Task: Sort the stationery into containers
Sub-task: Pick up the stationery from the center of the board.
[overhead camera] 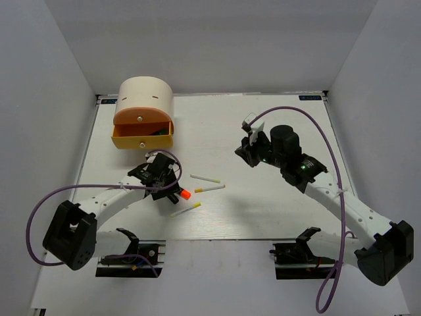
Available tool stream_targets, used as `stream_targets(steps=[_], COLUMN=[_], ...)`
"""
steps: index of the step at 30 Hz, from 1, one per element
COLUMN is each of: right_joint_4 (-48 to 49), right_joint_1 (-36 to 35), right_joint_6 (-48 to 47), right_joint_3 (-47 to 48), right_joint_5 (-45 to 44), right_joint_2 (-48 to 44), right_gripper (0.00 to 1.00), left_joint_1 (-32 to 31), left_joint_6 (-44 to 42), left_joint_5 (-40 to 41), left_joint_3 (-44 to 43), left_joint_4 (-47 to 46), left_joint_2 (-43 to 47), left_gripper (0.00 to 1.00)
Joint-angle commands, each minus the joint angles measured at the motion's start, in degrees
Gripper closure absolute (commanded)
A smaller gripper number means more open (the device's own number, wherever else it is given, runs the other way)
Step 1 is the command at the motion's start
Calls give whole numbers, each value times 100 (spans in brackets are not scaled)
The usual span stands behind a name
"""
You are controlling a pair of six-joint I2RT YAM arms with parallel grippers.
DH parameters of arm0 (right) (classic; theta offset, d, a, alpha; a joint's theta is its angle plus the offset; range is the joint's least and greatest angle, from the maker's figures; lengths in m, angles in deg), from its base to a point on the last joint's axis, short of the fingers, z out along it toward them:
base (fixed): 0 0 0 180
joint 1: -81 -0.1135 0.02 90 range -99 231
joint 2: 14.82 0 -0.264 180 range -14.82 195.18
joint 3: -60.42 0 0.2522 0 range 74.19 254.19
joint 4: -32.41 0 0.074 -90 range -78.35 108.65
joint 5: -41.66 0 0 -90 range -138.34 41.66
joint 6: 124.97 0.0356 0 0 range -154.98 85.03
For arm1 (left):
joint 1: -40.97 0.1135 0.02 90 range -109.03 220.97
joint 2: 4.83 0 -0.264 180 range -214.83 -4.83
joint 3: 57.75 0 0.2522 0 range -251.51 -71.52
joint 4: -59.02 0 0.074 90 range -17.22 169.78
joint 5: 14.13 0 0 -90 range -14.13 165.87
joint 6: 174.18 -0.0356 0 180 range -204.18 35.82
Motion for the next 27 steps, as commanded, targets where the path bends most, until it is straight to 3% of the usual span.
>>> stream_targets(steps=[1,11,16,27], right_joint_4=[238,264,256,282], right_joint_1=[52,140,158,193], right_joint_6=[95,156,174,191], right_joint_3=[-32,-58,-67,-85], right_joint_5=[139,236,262,341], right_joint_2=[-133,-159,-185,-203], right_gripper=[86,84,84,83], left_joint_1=[-151,-266,-266,-266], left_joint_6=[356,639,770,771], left_joint_5=[645,891,1049,1287], left_joint_3=[-136,74,23,22], left_joint_4=[273,-200,-254,-201], left_joint_2=[14,-188,-662,-741], left_gripper=[34,38,41,45])
